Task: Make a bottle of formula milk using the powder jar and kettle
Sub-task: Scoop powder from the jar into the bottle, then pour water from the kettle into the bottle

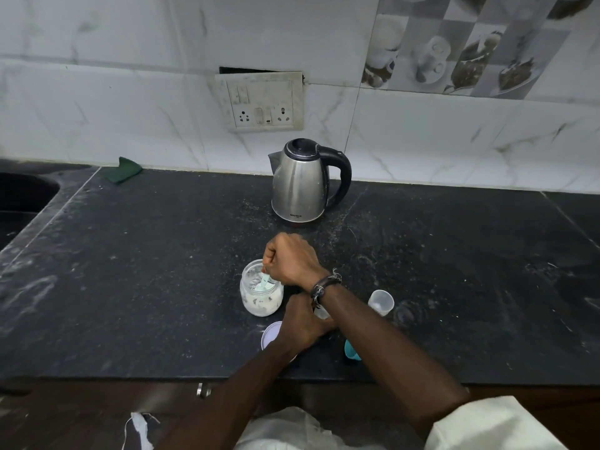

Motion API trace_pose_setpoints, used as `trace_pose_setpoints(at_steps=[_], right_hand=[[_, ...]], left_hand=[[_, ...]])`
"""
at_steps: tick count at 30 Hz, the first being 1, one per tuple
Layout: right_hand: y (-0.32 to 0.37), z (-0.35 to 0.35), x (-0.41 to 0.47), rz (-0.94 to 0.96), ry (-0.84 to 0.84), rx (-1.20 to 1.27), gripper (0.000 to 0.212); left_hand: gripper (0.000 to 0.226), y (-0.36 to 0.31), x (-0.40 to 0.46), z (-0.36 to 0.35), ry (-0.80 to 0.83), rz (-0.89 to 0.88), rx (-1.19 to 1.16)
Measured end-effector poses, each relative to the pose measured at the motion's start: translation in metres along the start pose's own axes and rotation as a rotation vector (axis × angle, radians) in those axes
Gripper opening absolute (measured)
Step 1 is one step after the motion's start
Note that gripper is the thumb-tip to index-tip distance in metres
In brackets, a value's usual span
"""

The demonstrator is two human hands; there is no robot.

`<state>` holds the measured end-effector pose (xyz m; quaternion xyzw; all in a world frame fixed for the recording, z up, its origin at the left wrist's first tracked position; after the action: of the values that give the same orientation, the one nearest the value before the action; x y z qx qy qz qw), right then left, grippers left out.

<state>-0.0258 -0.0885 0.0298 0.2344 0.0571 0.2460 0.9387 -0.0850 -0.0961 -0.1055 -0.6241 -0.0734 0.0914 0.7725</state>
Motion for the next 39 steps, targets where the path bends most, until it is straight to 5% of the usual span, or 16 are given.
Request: trace_pose_setpoints(at_steps=[12, 22, 30, 39], right_hand=[[-0.013, 0.010, 0.003, 0.025, -0.059, 0.098, 0.005], [-0.058, 0.048, 0.040, -0.107, -0.218, 0.199, 0.036], [-0.091, 0.127, 0.107, -0.183, -0.583, -0.037, 0.032], [-0.119, 0.120, 0.166, -0.255, -0.215, -0.136, 0.055]], left_hand=[[0.044, -0.007, -0.001, -0.002, 0.068, -0.088, 0.022], [0.055, -0.004, 0.000, -0.004, 0.078, -0.109, 0.019], [0.055, -0.001, 0.002, -0.003, 0.097, -0.122, 0.050], [0.057, -0.002, 0.003, -0.003, 0.093, -0.140, 0.094]])
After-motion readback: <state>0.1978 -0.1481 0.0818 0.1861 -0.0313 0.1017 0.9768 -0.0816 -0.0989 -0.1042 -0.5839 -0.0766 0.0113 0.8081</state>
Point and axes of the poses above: each hand's wrist, its own x-axis towards the middle knuckle, its own z-axis out of the back of the hand, y = z × x, the point moved 6 cm from there along x, towards the middle knuckle, and after that the axes turned 4 degrees about -y, right-handed, at the moved point
